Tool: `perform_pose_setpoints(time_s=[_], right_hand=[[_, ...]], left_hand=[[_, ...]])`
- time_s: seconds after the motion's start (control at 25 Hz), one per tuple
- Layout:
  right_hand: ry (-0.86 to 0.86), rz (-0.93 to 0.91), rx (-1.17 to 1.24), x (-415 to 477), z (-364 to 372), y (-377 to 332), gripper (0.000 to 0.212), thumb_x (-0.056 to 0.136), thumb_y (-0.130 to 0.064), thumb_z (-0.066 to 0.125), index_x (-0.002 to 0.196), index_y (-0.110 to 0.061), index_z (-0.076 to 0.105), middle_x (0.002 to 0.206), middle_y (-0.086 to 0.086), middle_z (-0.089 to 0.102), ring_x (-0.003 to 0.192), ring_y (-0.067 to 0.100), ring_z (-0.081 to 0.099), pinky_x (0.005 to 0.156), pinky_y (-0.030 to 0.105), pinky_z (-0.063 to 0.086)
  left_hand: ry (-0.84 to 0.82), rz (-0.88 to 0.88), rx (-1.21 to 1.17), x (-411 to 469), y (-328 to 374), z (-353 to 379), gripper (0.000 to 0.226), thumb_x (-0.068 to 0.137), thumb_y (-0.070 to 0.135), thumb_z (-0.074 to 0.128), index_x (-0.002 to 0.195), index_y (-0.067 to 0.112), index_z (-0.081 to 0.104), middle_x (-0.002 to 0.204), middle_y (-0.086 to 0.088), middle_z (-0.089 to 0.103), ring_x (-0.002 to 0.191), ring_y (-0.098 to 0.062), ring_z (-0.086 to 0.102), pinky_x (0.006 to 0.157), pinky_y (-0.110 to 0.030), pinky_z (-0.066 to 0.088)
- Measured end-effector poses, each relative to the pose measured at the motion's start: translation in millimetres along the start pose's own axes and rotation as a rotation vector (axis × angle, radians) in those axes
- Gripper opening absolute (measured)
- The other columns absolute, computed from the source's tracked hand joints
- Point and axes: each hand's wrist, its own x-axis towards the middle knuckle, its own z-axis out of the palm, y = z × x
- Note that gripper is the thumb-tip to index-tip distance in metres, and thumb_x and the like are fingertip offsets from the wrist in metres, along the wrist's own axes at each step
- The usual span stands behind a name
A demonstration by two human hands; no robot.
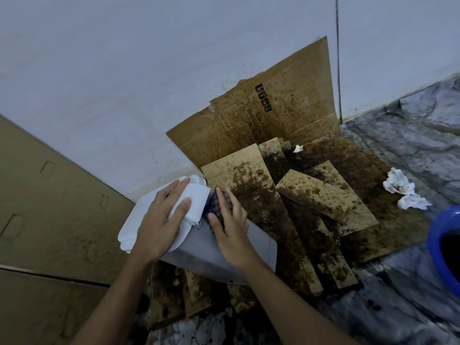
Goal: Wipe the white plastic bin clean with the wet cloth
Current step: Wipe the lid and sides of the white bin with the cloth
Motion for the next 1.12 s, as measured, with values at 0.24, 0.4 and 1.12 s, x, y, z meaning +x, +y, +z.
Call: perform_pose_setpoints(time_s=[0.24,0.4,1.12], right_hand=[[0.056,0.040,0.027,-2,21,-1,0.056,0.105,-0.054,0.023,0.152,-0.058,-0.007,0.161,-0.029,-0.022,0.149,0.001,-0.026,0.121,0.046,-0.008],[0.079,0.086,0.024,-3,25,0,0.055,0.105,-0.056,0.022,0.152,-0.057,-0.005,0.164,-0.025,-0.016,0.150,0.002,-0.022,0.122,0.048,-0.007],[0.225,0.325,-0.030,-21,32,67,0.065,0.092,-0.071,0.017,0.154,-0.050,0.012,0.166,-0.020,-0.012,0.153,0.006,-0.012,0.123,0.052,-0.001]], left_hand=[[0.047,0.044,0.084,-3,3,1,0.067,0.091,0.072,0.036,0.151,0.042,0.039,0.154,0.020,0.038,0.143,0.000,0.034,0.107,-0.029,0.034],[0.059,0.019,0.123,-3,8,4,0.066,0.090,0.073,0.033,0.150,0.046,0.036,0.155,0.017,0.038,0.142,-0.004,0.035,0.101,-0.033,0.037],[0.064,-0.001,0.063,7,-9,0,0.051,0.094,0.071,0.034,0.144,0.058,0.037,0.153,0.023,0.039,0.143,-0.003,0.034,0.111,-0.055,0.037]])
